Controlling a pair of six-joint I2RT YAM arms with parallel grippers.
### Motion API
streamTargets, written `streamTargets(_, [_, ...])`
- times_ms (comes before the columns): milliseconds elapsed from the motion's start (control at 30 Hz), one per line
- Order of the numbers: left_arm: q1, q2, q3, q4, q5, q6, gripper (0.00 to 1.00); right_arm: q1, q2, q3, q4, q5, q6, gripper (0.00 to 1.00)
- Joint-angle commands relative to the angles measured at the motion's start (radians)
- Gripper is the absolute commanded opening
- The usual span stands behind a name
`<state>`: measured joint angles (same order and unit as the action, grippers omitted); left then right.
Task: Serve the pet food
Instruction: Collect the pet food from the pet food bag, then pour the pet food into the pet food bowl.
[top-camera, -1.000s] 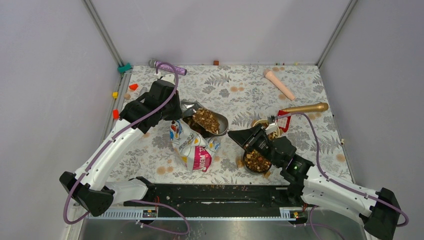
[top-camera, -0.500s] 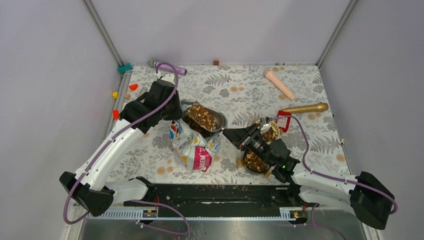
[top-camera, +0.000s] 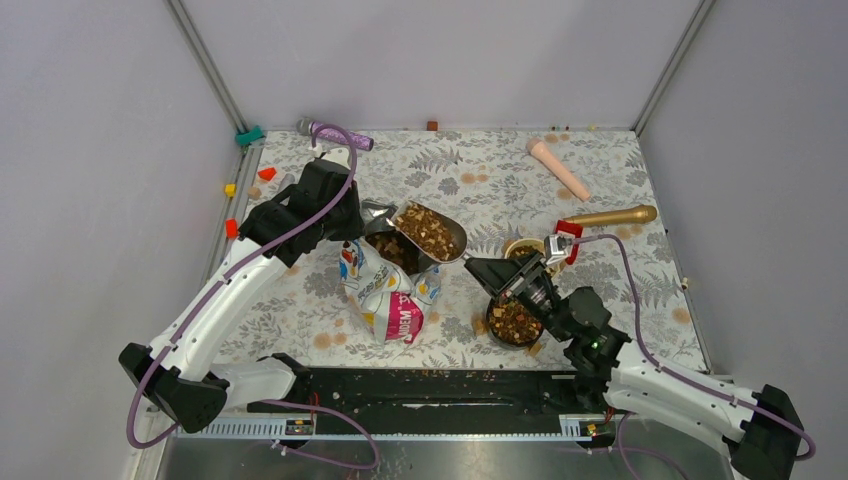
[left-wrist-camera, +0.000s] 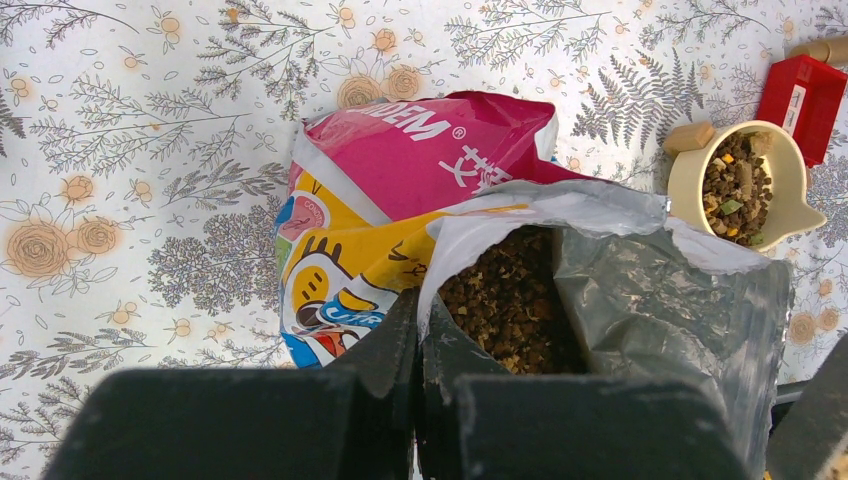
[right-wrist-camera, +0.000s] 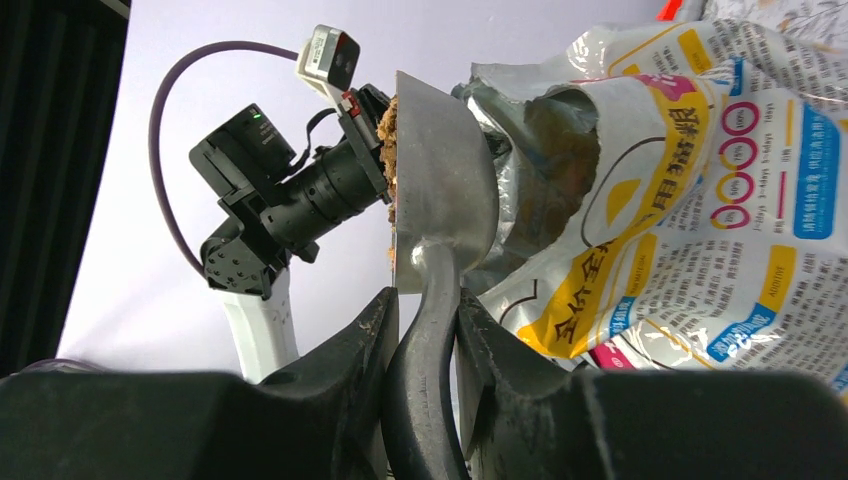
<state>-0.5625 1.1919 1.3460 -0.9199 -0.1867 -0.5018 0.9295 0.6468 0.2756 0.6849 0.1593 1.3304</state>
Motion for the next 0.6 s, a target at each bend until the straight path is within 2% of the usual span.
streamTargets(0, [0.005, -0.011, 0.022, 0.005, -0.003, 0.012, 0.00, 0.006, -0.073, 0.056, -0.029, 0.048, -0.033, 0.00])
streamTargets(367, [0.005, -0.009, 0.022, 0.005, -0.003, 0.012, 0.00, 0.006, -0.261, 0.059, -0.150, 0.158, -0.111, 0.00])
streamTargets(567, [0.006, -0.008, 0.022, 0.005, -0.002, 0.011, 0.00, 0.006, -0.381, 0.087, -0.336, 0.285, -0.170, 0.00])
